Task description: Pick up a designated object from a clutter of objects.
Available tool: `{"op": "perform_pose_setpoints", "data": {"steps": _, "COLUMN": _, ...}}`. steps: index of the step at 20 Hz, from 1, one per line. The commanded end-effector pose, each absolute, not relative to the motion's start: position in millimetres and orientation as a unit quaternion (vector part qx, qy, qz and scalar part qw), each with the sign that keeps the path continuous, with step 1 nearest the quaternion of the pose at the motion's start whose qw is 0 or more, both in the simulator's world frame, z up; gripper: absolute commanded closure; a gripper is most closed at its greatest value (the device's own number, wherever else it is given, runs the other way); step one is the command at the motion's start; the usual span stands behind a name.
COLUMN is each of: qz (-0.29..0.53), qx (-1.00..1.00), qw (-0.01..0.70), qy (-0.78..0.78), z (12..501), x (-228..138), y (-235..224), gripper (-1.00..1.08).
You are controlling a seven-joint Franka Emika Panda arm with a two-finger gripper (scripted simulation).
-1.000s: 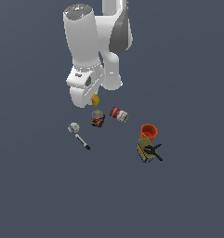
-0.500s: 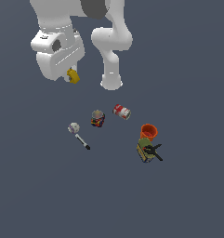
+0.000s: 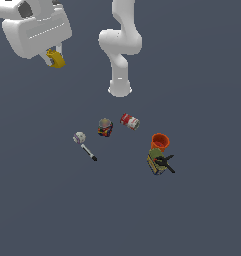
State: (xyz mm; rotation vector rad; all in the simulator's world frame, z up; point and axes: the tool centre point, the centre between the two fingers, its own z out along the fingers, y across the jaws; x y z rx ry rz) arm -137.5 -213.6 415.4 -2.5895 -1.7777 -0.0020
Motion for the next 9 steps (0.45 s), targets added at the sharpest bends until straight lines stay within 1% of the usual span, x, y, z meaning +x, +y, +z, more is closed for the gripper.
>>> {"op": "perform_pose_setpoints", "data": {"steps": 1, "qz": 0.0, "qx": -0.824, "qw": 0.0, "qy": -0.566, "z": 426.3, "x": -140.2, "y": -222.6, "gripper": 1.08}}
{"op": "perform_pose_setpoints", "data": {"steps": 9, "qz": 0.0, "qx": -0.824, "qw": 0.0, "qy": -0.567, "z": 438.7, "x": -142.0, "y": -233.1, "gripper": 1.08}}
